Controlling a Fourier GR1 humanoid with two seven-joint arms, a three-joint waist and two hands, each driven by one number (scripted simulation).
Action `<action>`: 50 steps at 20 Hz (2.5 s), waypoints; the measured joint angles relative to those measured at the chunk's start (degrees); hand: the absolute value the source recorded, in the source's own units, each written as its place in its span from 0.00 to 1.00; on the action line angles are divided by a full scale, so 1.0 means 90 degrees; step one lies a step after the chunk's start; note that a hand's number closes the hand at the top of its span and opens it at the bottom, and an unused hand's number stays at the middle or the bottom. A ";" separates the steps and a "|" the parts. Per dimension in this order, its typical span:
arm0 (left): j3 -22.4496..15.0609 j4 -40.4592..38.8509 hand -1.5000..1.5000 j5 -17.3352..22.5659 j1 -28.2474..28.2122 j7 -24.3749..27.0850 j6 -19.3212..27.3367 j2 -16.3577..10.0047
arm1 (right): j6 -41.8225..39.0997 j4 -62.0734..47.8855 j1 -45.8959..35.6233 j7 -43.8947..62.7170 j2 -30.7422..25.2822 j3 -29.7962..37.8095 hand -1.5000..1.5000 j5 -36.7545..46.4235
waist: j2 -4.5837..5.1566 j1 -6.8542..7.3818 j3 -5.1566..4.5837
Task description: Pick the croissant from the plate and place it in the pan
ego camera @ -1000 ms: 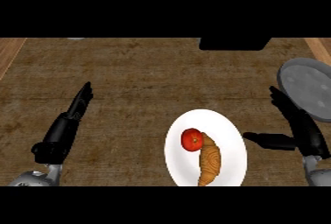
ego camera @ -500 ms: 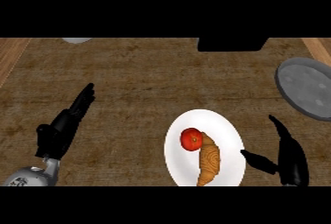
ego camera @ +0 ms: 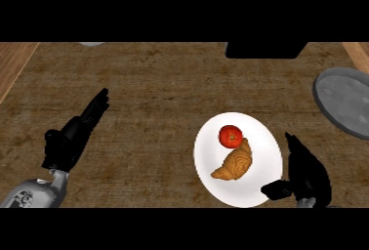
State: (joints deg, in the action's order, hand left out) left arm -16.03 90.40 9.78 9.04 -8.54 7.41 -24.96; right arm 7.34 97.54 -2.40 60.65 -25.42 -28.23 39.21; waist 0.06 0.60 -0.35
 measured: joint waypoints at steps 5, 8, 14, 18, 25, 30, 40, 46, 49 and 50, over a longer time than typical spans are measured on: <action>0.0028 0.0007 0.50 0.0029 0.0183 -0.0105 -0.0072 0.0013 | -0.1264 -0.0184 -0.0583 0.0612 0.0334 -0.0060 0.00 -0.0794 | 0.0025 0.0107 0.0003; -0.0023 -0.0019 0.50 -0.0014 0.0230 -0.0120 -0.0089 0.0055 | -0.1627 -0.0540 -0.0944 0.0841 0.0703 -0.0084 0.00 -0.1235 | 0.0043 0.0174 0.0005; 0.0057 -0.0105 0.50 0.0003 0.0276 -0.0139 -0.0150 0.0049 | -0.2070 -0.1305 -0.1528 0.1059 0.1232 -0.0040 0.00 -0.1688 | 0.0023 0.0123 0.0008; 0.0104 -0.0031 0.50 0.0027 0.0214 -0.0181 -0.0180 0.0028 | -0.2223 -0.1766 -0.1804 0.1116 0.1412 -0.0032 0.00 -0.1631 | -0.0011 0.0080 0.0006; 0.0177 0.0021 0.50 -0.0015 0.0125 -0.0165 -0.0168 0.0026 | -0.2441 -0.2194 -0.1975 0.1158 0.1692 -0.0076 0.00 -0.1362 | -0.0091 -0.0025 -0.0030; 0.0224 0.0040 0.50 -0.0016 0.0123 -0.0218 -0.0169 0.0054 | -0.2583 -0.2359 -0.2027 0.1162 0.1852 -0.0021 0.00 -0.1157 | -0.0111 -0.0068 -0.0036; 0.0279 -0.0021 0.50 -0.0080 0.0089 -0.0171 -0.0222 0.0132 | -0.2624 -0.2466 -0.1775 0.1126 0.2202 0.0001 1.00 -0.0623 | -0.0123 -0.0082 -0.0040; 0.0260 -0.0026 0.50 -0.0131 0.0048 -0.0124 -0.0266 0.0211 | -0.2809 -0.2514 -0.1744 0.0959 0.2272 0.0061 1.00 -0.0433 | -0.0171 -0.0086 -0.0109; 0.0298 0.0030 0.50 -0.0135 0.0017 -0.0167 -0.0276 0.0193 | -0.2924 -0.2466 -0.1705 0.0893 0.2295 0.0132 1.00 -0.0386 | -0.0179 -0.0082 -0.0117; 0.0320 0.0087 0.50 -0.0122 0.0008 -0.0204 -0.0300 0.0161 | -0.2948 -0.2473 -0.1702 0.0892 0.2316 0.0164 1.00 -0.0345 | -0.0183 -0.0075 -0.0122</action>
State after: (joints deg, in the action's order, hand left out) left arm -13.15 91.18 8.68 9.11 -10.38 4.72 -23.51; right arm -19.19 75.28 -17.72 68.69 -4.57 -26.75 36.10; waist -1.59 -0.08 -1.44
